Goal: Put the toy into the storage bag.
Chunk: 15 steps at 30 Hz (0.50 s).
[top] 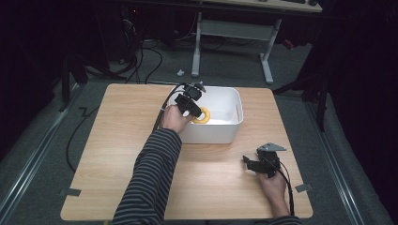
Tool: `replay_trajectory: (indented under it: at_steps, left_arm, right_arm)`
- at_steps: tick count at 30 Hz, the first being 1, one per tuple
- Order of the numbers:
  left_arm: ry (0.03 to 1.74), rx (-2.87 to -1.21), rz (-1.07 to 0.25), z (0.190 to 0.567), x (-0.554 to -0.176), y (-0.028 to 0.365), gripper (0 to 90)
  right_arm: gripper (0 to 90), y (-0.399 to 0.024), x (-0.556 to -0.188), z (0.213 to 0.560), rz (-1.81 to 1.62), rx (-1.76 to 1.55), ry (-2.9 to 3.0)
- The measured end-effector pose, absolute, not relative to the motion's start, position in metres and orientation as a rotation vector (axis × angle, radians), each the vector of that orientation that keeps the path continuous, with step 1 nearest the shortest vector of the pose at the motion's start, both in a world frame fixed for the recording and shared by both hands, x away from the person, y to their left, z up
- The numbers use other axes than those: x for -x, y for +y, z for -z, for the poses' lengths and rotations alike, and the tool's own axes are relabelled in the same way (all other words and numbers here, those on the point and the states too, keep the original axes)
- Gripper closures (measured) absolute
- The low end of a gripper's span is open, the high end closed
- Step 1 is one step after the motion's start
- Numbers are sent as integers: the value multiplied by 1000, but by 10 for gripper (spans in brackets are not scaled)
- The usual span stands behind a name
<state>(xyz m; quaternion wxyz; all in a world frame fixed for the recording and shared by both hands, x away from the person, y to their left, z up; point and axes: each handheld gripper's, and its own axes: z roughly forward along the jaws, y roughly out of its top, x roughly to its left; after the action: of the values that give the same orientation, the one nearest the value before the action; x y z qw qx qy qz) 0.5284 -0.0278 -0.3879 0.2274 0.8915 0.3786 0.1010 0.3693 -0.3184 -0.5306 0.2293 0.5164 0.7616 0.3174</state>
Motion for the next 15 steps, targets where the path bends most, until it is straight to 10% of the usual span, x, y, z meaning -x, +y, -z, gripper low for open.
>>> replay_trajectory:
  at_steps: [15]
  left_arm:
    - [1018, -2482, -222, 390, -527, -32, 618]
  right_arm:
    - [299, -318, -369, 531, -874, -1421, 2096]
